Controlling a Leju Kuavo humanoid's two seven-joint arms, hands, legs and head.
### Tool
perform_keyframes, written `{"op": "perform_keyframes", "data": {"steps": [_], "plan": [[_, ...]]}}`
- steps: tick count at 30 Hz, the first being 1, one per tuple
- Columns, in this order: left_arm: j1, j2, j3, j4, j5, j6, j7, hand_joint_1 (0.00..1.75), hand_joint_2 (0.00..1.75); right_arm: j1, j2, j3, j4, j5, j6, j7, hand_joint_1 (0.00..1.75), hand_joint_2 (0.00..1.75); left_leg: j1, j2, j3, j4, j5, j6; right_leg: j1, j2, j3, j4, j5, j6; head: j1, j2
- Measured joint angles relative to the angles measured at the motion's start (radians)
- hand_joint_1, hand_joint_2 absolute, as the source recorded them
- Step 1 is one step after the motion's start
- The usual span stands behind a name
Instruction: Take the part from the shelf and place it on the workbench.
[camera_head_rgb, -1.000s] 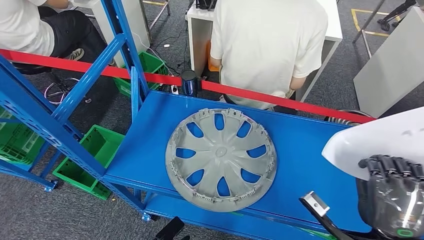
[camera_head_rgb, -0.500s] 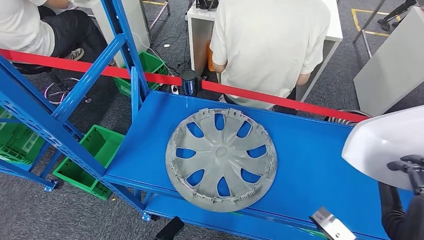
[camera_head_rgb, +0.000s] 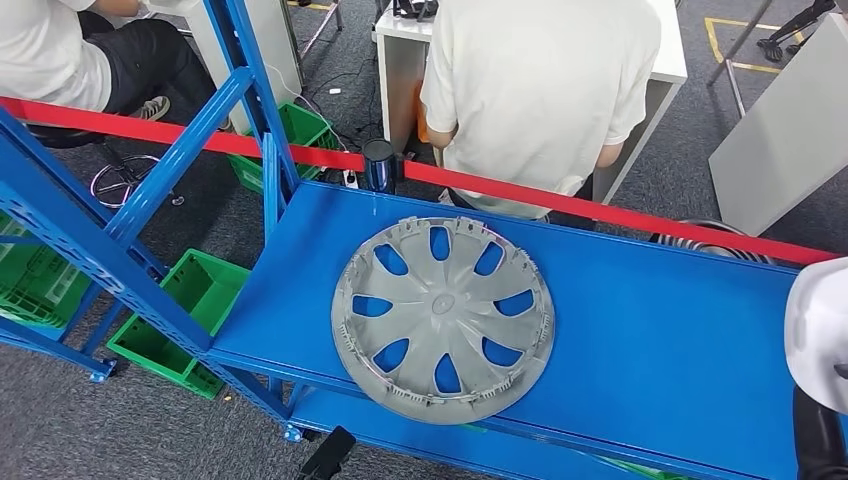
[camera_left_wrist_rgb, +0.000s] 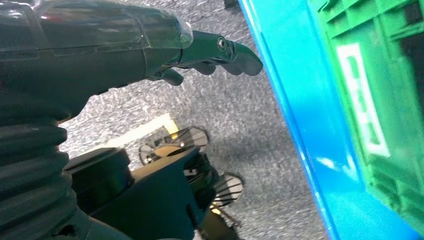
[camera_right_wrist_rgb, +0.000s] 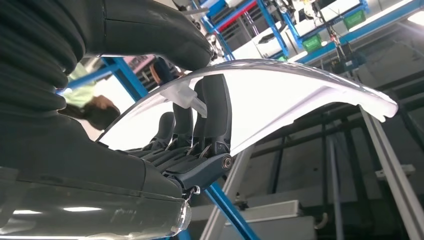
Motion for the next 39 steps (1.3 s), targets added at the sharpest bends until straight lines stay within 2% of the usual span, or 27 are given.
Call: {"op": "perform_keyframes", "data": {"steps": [6, 13, 17, 20, 22, 23, 24, 26, 27, 28, 29, 30, 31, 33, 35, 37, 39], "plan": [[0.0, 0.006, 0.018, 0.0, -0.001, 0.002, -0.007, 0.0, 1.75, 0.034, 0.008, -0.029, -0.014, -0.027, -0.028, 0.002, 1.75, 1.75, 0.0, 0.0, 0.0, 0.0, 0.0, 0.0, 0.0, 0.0, 0.0, 0.0, 0.0, 0.0, 0.0, 0.0], [0.006, 0.009, 0.02, 0.0, -0.007, 0.022, 0.063, 0.0, 1.75, 0.053, 0.025, -0.066, -0.016, -0.108, -0.032, -0.089, 1.75, 1.75, -0.003, 0.001, 0.0, 0.001, 0.0, 0.0, -0.002, 0.0, 0.0, -0.001, 0.001, 0.001, 0.0, 0.0], [0.01, 0.008, 0.02, 0.0, -0.015, 0.037, 0.083, 0.0, 1.75, 0.035, 0.035, -0.075, -0.007, -0.131, -0.029, -0.114, 1.75, 1.75, -0.008, 0.004, 0.0, 0.001, 0.0, 0.002, -0.008, 0.0, 0.0, -0.001, 0.004, 0.006, 0.0, 0.0], [0.011, 0.003, 0.02, 0.0, -0.021, 0.035, 0.095, 0.0, 1.75, 0.006, 0.041, -0.075, 0.003, -0.131, -0.013, -0.119, 1.75, 1.75, -0.014, 0.007, -0.001, 0.002, 0.003, 0.01, -0.013, 0.0, 0.0, -0.005, 0.01, 0.013, -0.001, 0.0], [0.011, -0.001, 0.02, 0.0, -0.019, 0.033, 0.101, 0.0, 1.75, -0.01, 0.043, -0.075, 0.009, -0.128, 0.003, -0.119, 1.75, 1.75, -0.013, 0.01, -0.002, -0.004, 0.015, 0.02, -0.014, 0.002, -0.002, -0.006, 0.012, 0.021, 0.0, 0.0], [0.011, -0.003, 0.021, 0.0, -0.017, 0.031, 0.102, 0.0, 1.75, -0.017, 0.043, -0.075, 0.011, -0.126, 0.011, -0.118, 1.75, 1.75, -0.011, 0.012, -0.004, -0.009, 0.022, 0.026, -0.014, 0.002, -0.01, 0.007, -0.002, 0.024, 0.0, 0.0], [0.012, -0.006, 0.021, 0.0, -0.015, 0.029, 0.103, 0.0, 1.75, -0.024, 0.043, -0.075, 0.013, -0.125, 0.017, -0.116, 1.75, 1.75, -0.009, 0.013, -0.006, -0.014, 0.028, 0.03, -0.013, 0.003, -0.025, 0.041, -0.028, 0.025, 0.001, 0.0], [0.015, -0.011, 0.021, 0.0, -0.012, 0.027, 0.104, 0.0, 1.75, -0.032, 0.043, -0.075, 0.018, -0.125, 0.026, -0.113, 1.75, 1.75, -0.01, 0.016, -0.013, -0.016, 0.035, 0.035, -0.011, 0.002, -0.076, 0.167, -0.104, 0.024, 0.002, 0.0], [0.017, -0.013, 0.021, 0.0, -0.011, 0.026, 0.104, 0.0, 1.75, -0.034, 0.043, -0.075, 0.021, -0.125, 0.028, -0.112, 1.75, 1.75, -0.012, 0.018, -0.017, -0.016, 0.037, 0.036, -0.01, 0.003, -0.1, 0.233, -0.131, 0.023, 0.002, 0.0], [0.02, -0.014, 0.021, 0.0, -0.011, 0.026, 0.104, 0.0, 1.75, -0.034, 0.043, -0.075, 0.023, -0.125, 0.03, -0.111, 1.75, 1.75, -0.015, 0.019, -0.019, -0.015, 0.038, 0.036, -0.01, 0.003, -0.114, 0.275, -0.14, 0.021, 0.002, 0.0], [0.021, -0.016, 0.021, 0.0, -0.011, 0.026, 0.104, 0.0, 1.75, -0.035, 0.044, -0.075, 0.026, -0.124, 0.031, -0.11, 1.75, 1.75, -0.018, 0.019, -0.02, -0.015, 0.039, 0.036, -0.009, 0.003, -0.11, 0.28, -0.129, 0.016, 0.002, 0.0], [0.023, -0.017, 0.021, 0.0, -0.01, 0.025, 0.104, 0.0, 1.75, -0.036, 0.044, -0.075, 0.029, -0.124, 0.033, -0.109, 1.75, 1.75, -0.021, 0.019, -0.02, -0.014, 0.04, 0.036, -0.007, 0.003, -0.088, 0.244, -0.098, 0.009, 0.002, 0.0], [0.023, -0.018, 0.021, 0.0, -0.01, 0.023, 0.104, 0.0, 1.75, -0.037, 0.044, -0.075, 0.031, -0.124, 0.036, -0.109, 1.75, 1.75, -0.023, 0.018, -0.019, -0.013, 0.04, 0.035, -0.005, 0.004, -0.056, 0.184, -0.06, 0.001, 0.002, 0.0], [0.022, -0.023, 0.021, 0.0, -0.01, 0.02, 0.104, 0.0, 1.75, -0.04, 0.044, -0.075, 0.033, -0.12, 0.045, -0.105, 1.75, 1.75, -0.025, 0.016, -0.022, -0.012, 0.041, 0.029, 0.002, 0.007, 0.007, 0.062, -0.017, -0.017, 0.002, 0.0], [0.022, -0.029, 0.021, 0.0, -0.01, 0.018, 0.105, 0.0, 1.75, -0.045, 0.042, -0.075, 0.034, -0.115, 0.054, -0.098, 1.75, 1.75, -0.023, 0.015, -0.029, -0.012, 0.047, 0.017, 0.009, 0.008, 0.028, 0.014, -0.013, -0.026, 0.001, 0.0], [0.023, -0.033, 0.021, 0.0, -0.009, 0.017, 0.106, 0.0, 1.75, -0.05, 0.041, -0.075, 0.033, -0.11, 0.06, -0.092, 1.75, 1.75, -0.02, 0.013, -0.035, -0.01, 0.048, 0.004, 0.01, 0.005, 0.027, -0.004, -0.006, -0.033, 0.002, 0.0], [0.023, -0.034, 0.021, 0.0, -0.008, 0.017, 0.106, 0.0, 1.75, -0.054, 0.042, -0.075, 0.033, -0.108, 0.064, -0.087, 1.75, 1.75, -0.018, 0.008, -0.055, 0.029, 0.008, -0.008, 0.006, 0.0, 0.025, -0.027, 0.002, -0.044, -0.001, 0.0]]}}
